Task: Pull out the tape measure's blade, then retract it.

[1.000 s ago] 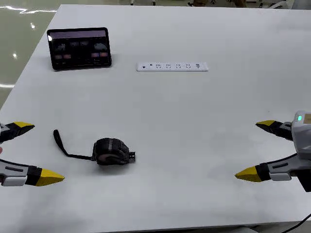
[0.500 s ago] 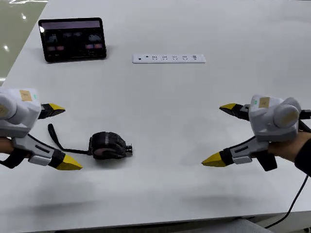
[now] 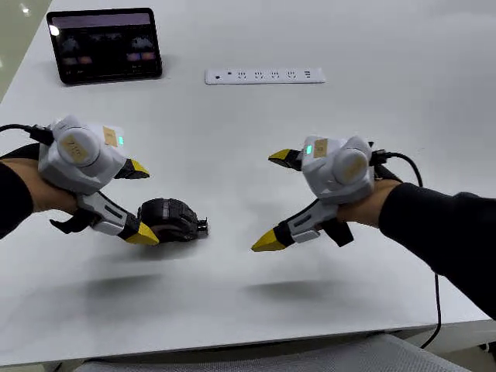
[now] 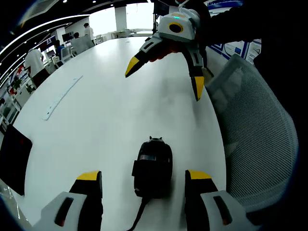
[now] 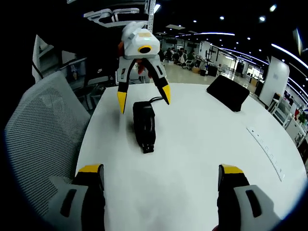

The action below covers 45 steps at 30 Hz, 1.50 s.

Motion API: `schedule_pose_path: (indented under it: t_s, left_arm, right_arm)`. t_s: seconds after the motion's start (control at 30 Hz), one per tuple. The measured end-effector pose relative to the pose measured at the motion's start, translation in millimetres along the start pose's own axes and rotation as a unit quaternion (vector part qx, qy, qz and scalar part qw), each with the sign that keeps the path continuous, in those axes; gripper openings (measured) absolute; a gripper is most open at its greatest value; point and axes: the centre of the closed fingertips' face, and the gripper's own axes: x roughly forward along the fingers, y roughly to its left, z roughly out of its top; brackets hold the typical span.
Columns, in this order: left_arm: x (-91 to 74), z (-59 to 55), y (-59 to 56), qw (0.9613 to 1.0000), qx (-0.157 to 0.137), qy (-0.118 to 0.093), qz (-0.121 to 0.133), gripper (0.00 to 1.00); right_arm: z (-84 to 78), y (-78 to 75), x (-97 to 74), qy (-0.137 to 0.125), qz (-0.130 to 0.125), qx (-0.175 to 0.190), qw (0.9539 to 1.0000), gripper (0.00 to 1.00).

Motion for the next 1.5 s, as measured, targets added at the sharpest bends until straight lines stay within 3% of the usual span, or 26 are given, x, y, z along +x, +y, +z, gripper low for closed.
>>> schedule_pose_path:
  t_s: [0.2,0.23,0.33,0.37,0.5,0.73,0.83,1.03,1.13,1.37,1.43,1.5]
  left_arm:
    - [23.8,0.7,-3.3,0.9991,0.031,0.024,-0.018,0.46]
    - [25.6,0.8,-4.4,0.9992,0.024,0.025,-0.019,0.45]
    - [28.5,-0.2,-17.7,0.9973,0.041,0.025,-0.056,0.35]
    - [28.6,1.1,-11.2,0.9972,0.060,0.020,-0.040,0.35]
    - [26.9,-0.6,-12.6,0.9978,0.049,0.014,-0.041,0.34]
    - [27.6,-2.2,-14.0,0.9967,0.069,0.020,-0.038,0.33]
    - [27.3,-3.1,-15.5,0.9958,0.078,0.017,-0.044,0.33]
    - [28.4,-3.8,-15.3,0.9964,0.069,0.019,-0.045,0.33]
    - [28.7,-3.8,-15.8,0.9965,0.067,0.018,-0.046,0.34]
    - [29.5,-3.3,-15.8,0.9970,0.062,0.015,-0.044,0.34]
    - [29.5,-3.1,-16.2,0.9970,0.062,0.014,-0.044,0.34]
    - [29.7,-3.0,-16.2,0.9970,0.062,0.014,-0.044,0.34]
  right_arm:
    - [1.3,2.9,27.4,0.009,0.025,-0.006,0.9996,0.81]
    - [0.7,3.3,30.2,0.010,0.028,-0.008,0.9995,0.79]
    - [-7.0,6.5,39.1,0.023,0.051,-0.008,0.9984,0.68]
    - [-8.4,6.9,40.1,0.025,0.054,-0.007,0.9982,0.65]
    - [-12.9,7.9,50.5,0.033,0.063,-0.004,0.9974,0.56]
    - [-7.8,26.0,71.6,0.033,0.087,-0.024,0.9953,0.43]
    - [-12.0,26.4,78.5,0.042,0.089,-0.034,0.9946,0.38]
    - [-14.0,30.7,84.3,0.045,0.100,-0.019,0.9938,0.25]
    - [-17.9,35.8,86.8,0.054,0.109,-0.016,0.9925,0.23]
    - [-14.1,36.3,90.1,0.046,0.103,-0.017,0.9934,0.19]
    - [-13.8,29.2,92.0,0.046,0.081,-0.028,0.9953,0.13]
    - [-13.2,31.1,93.1,0.045,0.086,-0.024,0.9950,0.12]
